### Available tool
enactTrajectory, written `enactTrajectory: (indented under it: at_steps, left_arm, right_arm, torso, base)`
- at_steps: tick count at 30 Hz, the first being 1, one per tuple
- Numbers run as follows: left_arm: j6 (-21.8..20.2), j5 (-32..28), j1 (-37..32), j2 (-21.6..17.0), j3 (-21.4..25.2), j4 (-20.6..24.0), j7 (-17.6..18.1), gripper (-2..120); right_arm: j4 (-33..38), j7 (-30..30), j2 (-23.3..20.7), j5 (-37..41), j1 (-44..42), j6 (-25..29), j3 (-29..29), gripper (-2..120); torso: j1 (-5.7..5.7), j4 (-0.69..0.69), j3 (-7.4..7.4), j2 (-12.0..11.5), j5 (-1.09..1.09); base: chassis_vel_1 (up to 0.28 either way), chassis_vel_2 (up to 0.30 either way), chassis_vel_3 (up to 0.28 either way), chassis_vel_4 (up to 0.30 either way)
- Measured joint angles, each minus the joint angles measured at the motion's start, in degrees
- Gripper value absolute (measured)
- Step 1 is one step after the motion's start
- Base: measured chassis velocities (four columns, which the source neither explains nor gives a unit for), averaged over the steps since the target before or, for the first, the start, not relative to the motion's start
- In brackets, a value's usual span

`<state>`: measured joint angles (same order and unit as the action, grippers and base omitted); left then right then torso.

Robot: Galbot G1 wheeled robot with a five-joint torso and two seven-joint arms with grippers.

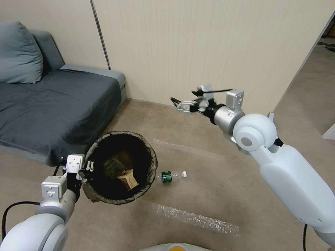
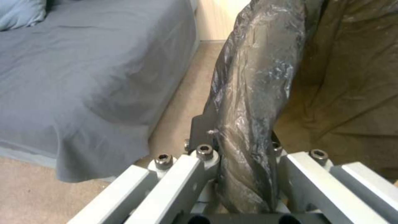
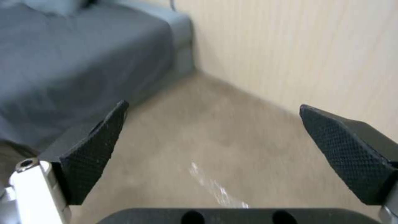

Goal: Pick up the trash bin, then pick up the garbage from the floor and place it into the trash bin.

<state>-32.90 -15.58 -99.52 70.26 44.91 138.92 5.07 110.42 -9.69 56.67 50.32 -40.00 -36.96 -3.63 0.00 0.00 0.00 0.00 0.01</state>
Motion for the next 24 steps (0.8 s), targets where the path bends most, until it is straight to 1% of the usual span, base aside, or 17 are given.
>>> enactTrajectory:
  at_steps: [2,3,6,7,8,12,13,15,16,17,18,19,22,23,24]
  left_arm:
    - [0.05,0.06,-0.12,-0.11,0.03,0.07,-0.03,4]
    - [0.05,0.06,-0.12,-0.11,0.03,0.07,-0.03,4]
    - [0.12,0.18,-0.13,-0.35,0.06,0.08,-0.04,4]
    - [0.18,0.35,-0.13,-0.38,0.06,0.08,-0.06,4]
    - [0.18,0.35,-0.13,-0.38,0.06,0.08,-0.06,4]
    - [0.23,0.49,-0.06,-0.47,0.04,0.25,-0.1,4]
    - [0.23,0.49,-0.06,-0.47,0.04,0.25,-0.1,4]
    - [0.29,0.71,-0.18,-0.51,0.04,0.27,-0.15,4]
    - [0.29,0.71,-0.18,-0.51,0.04,0.27,-0.15,4]
    - [0.42,1.05,-0.31,-0.52,0.0,0.28,-0.18,4]
    - [0.45,1.18,-0.39,-0.52,-0.06,0.4,-0.19,4]
    - [0.45,1.18,-0.39,-0.52,-0.06,0.4,-0.19,4]
    - [0.46,1.19,-0.48,-0.5,-0.15,0.79,-0.23,4]
    - [0.46,1.19,-0.48,-0.5,-0.15,0.79,-0.23,4]
    - [0.46,1.17,-0.56,-0.5,-0.11,0.89,-0.23,4]
  right_arm:
    - [-1.57,-2.02,0.9,1.49,-2.14,-0.05,0.19,100]
    - [-1.57,-2.02,0.9,1.49,-2.14,-0.05,0.19,100]
    - [-2.85,-5.52,2.41,5.48,-3.93,-0.51,0.87,100]
    - [-3.82,-5.77,2.99,6.08,-4.42,-0.64,1.04,100]
    - [-3.82,-5.77,2.99,6.08,-4.42,-0.64,1.04,100]
    - [-9.56,-2.52,4.42,5.45,-5.51,-0.9,1.5,100]
    - [-9.56,-2.52,4.42,5.45,-5.51,-0.9,1.5,100]
    - [-13.57,3.8,4.41,3.8,-5.56,-0.66,1.66,100]
    - [-13.57,3.8,4.41,3.8,-5.56,-0.66,1.66,100]
    - [-16.78,11.22,3.87,-0.07,-5.4,0.18,1.66,100]
    - [-19.18,17.08,3.34,-3.71,-4.97,0.93,1.68,100]
    - [-19.18,17.08,3.34,-3.71,-4.97,0.93,1.68,100]
    - [-24.54,29.94,2.08,-11.74,-3.11,1.46,2.6,100]
    - [-24.54,29.94,2.08,-11.74,-3.11,1.46,2.6,100]
    - [-26.29,33.76,2.02,-14.66,-2.14,1.46,3.15,100]
  torso:
    - [0.0,-0.01,0.0,0.0,0.0]
    - [0.0,-0.01,0.0,0.0,0.0]
    - [0.0,0.0,0.0,0.0,-0.01]
    - [0.0,0.01,0.0,0.0,-0.01]
    - [0.0,0.01,0.0,0.0,-0.01]
    - [0.0,0.0,0.0,0.0,-0.02]
    - [0.0,0.0,0.0,0.0,-0.02]
    - [0.0,0.01,0.0,0.0,0.0]
    - [0.0,0.01,0.0,0.0,0.0]
    - [0.0,0.01,0.0,0.0,0.0]
    - [0.0,0.0,0.0,0.0,0.0]
    - [0.0,0.0,0.0,0.0,0.0]
    - [0.0,-0.02,0.0,0.0,0.0]
    - [0.0,-0.02,0.0,0.0,0.0]
    - [0.0,-0.01,0.0,0.0,-0.01]
  base:
    - [0.0,0.0,0.0,0.0]
    - [0.0,0.0,0.0,0.0]
    - [0.0,0.0,0.0,0.0]
    - [0.0,0.0,0.0,0.0]
    - [0.0,0.0,0.0,0.0]
    - [0.0,0.0,0.0,0.0]
    - [0.0,0.0,0.0,0.0]
    - [0.0,0.0,0.0,0.0]
    - [0.0,0.0,0.0,0.0]
    - [0.0,0.0,0.0,0.0]
    - [0.0,0.0,0.0,0.0]
    - [0.0,0.0,0.0,0.0]
    - [0.0,0.0,0.0,0.0]
    - [0.0,0.0,0.0,0.0]
    - [0.0,0.0,0.0,0.0]
